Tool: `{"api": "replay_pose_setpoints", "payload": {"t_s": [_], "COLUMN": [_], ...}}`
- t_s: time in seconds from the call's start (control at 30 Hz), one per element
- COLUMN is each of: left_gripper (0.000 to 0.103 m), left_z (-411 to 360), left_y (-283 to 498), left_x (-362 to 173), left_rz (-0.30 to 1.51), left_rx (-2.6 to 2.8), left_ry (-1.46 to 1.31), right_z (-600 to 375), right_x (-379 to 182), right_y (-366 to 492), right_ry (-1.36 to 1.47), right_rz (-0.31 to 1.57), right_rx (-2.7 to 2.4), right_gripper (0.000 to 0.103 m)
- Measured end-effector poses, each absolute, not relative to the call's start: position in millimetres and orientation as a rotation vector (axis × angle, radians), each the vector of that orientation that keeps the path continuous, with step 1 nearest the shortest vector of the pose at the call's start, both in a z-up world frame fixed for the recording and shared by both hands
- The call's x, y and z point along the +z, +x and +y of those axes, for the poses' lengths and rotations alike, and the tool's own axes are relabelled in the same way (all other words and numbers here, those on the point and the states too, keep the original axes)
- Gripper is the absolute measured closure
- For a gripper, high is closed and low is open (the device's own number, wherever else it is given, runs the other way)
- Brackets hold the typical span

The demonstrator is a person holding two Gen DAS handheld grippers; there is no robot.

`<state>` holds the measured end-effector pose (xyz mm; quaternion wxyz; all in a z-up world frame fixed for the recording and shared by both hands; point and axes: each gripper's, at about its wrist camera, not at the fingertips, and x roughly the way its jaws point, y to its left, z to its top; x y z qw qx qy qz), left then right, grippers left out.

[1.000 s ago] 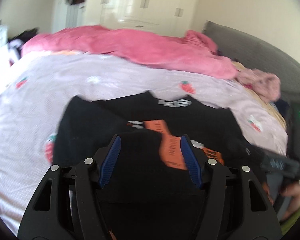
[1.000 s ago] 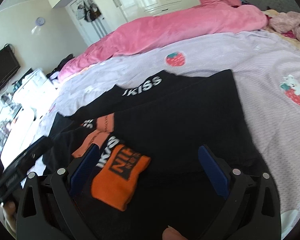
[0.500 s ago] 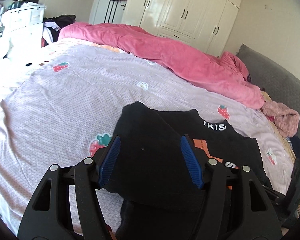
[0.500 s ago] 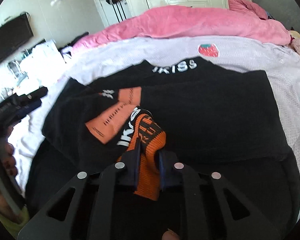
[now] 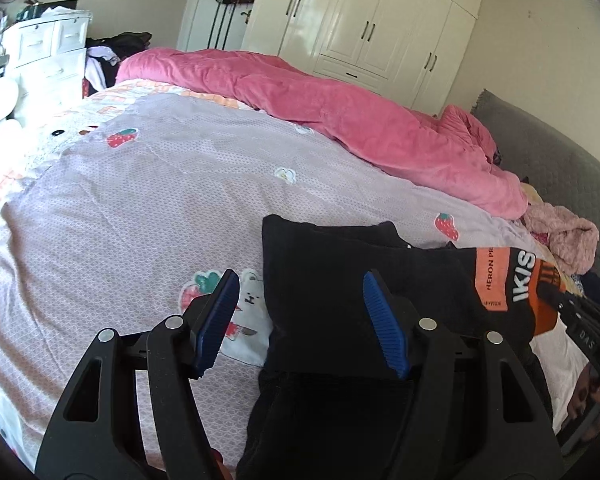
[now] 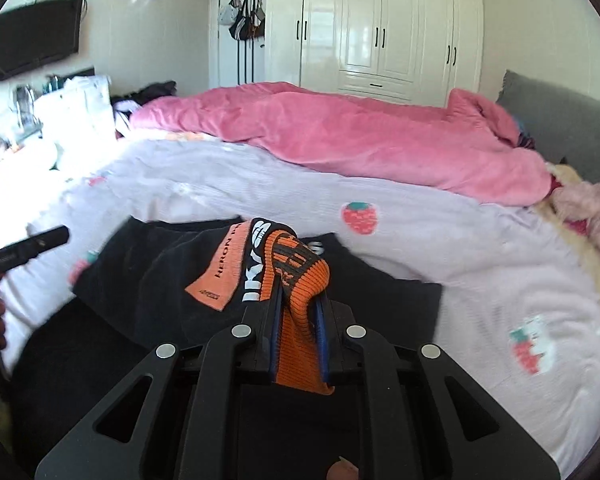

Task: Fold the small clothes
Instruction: 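Grasp the laid orange cuff with the right tool and straighten it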

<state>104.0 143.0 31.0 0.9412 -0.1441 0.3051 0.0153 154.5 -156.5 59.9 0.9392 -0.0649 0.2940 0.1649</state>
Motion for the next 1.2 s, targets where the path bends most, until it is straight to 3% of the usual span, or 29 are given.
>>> {"api": "replay_pose_setpoints", "payload": {"t_s": [0.47,0.7,0.9,0.93,1.2], "left_gripper": [0.047,0.047,0.047,0.047,0.047], "left_z": [70,55,65,67,66], "left_y": [128,146,155,155,154], "left_x": [25,0,-19,-20,-21], "left_rz": [0.611,0.710,0.809,0.812,0.818], "left_rx": [-0.079,-0.105,-0.079,-0.080,-0.076], "left_ry": [-0.082,-0.032,-0.075,-0.087,-0.087], "right_z": [-170,-174,-183,-187,-200], "right_x": [19,19,13,12,14], "right_y": [169,170,176,177,175], "right_ry": [-0.117,-0.133,-0.166,-0.149,-0.009], "right_rz": [0.687,0.681,0.701,0.707,0.699], "right_rx": [0.298,0.272,0.179,0.172,0.228], "right_gripper": [0.089,0.087,0.066,0.057,0.056]}}
